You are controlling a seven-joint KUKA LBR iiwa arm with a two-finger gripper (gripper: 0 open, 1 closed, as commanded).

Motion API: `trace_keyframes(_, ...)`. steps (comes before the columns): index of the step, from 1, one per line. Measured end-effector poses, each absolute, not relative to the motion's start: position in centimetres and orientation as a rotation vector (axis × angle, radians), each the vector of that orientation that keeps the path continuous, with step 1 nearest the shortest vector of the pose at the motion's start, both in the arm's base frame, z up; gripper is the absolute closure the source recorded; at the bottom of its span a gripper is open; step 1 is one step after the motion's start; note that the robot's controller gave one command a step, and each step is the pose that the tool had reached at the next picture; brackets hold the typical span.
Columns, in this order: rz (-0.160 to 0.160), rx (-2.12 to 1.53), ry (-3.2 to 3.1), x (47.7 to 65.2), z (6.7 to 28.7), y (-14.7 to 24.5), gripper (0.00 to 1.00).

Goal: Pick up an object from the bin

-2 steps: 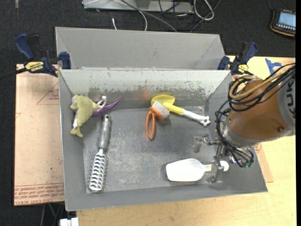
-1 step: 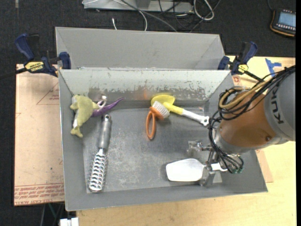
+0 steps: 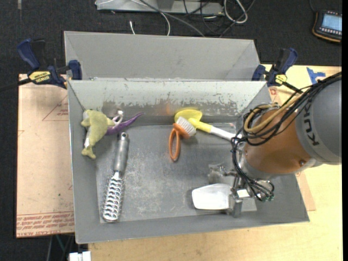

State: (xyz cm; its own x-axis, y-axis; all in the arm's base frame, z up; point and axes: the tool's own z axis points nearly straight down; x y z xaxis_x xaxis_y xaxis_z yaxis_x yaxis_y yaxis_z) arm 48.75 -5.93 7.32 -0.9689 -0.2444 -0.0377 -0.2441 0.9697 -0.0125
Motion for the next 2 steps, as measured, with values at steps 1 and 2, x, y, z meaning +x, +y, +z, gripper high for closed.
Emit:
trace_keyframes(1, 0.000, -0.254, 3.108, 48.97, 7.67, -7.94, 1.00)
trace_keyframes(2, 0.000, -0.254, 3.108, 48.97, 7.67, -7.93, 1.00)
